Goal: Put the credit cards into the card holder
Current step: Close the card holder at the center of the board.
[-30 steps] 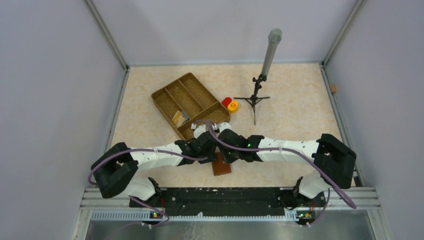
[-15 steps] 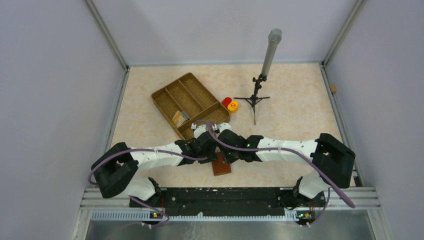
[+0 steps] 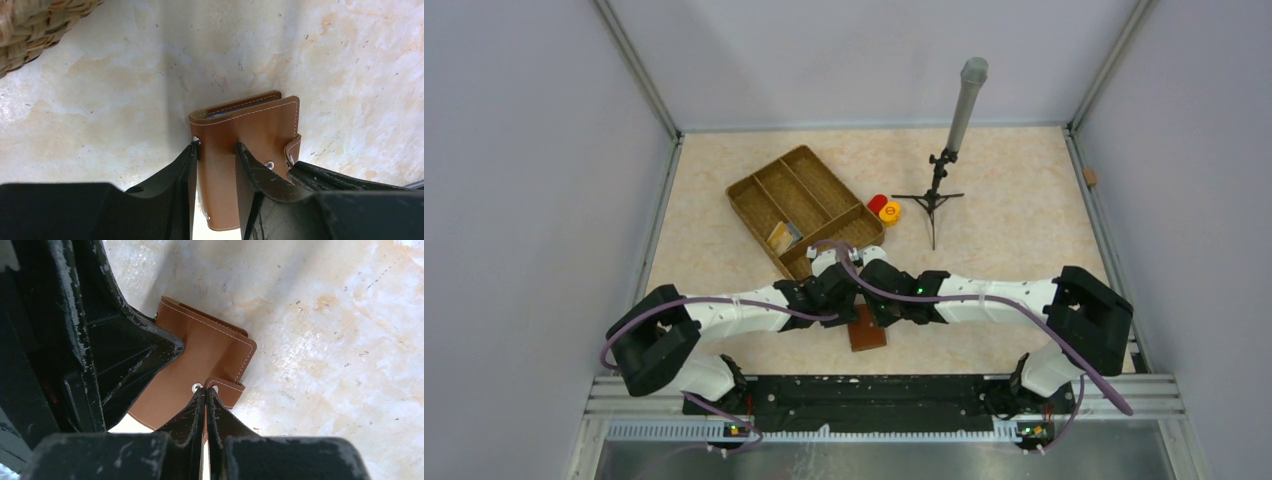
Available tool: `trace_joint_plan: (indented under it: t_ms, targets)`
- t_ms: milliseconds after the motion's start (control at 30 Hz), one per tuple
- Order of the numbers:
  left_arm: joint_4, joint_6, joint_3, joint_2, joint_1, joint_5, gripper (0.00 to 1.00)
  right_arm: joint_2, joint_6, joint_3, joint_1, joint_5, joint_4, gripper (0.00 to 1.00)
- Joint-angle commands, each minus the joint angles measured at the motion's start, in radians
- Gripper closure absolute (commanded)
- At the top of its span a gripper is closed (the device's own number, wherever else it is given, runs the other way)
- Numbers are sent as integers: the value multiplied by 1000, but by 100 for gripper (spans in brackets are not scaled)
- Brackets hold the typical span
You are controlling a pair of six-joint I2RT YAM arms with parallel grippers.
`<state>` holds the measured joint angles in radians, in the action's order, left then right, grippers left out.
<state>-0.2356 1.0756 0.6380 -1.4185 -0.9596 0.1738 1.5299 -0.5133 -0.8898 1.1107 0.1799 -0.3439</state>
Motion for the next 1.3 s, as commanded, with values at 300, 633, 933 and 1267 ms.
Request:
trace_joint_plan:
  t_ms: [300, 633, 933, 1267]
  targets:
    - [-136, -28, -53, -76, -19, -3, 65, -40, -10, 43, 16, -96, 95, 100]
    - [-136, -27, -52, -80, -20, -3, 65, -41, -9, 64, 16, -115, 144, 100]
    - [-136, -29, -48, -87, -21, -5, 66, -59, -12, 74, 16, -143, 161, 100]
    - [-138, -32, -45, -88, -21, -5, 66, -35, -26, 74, 17, -149, 159, 100]
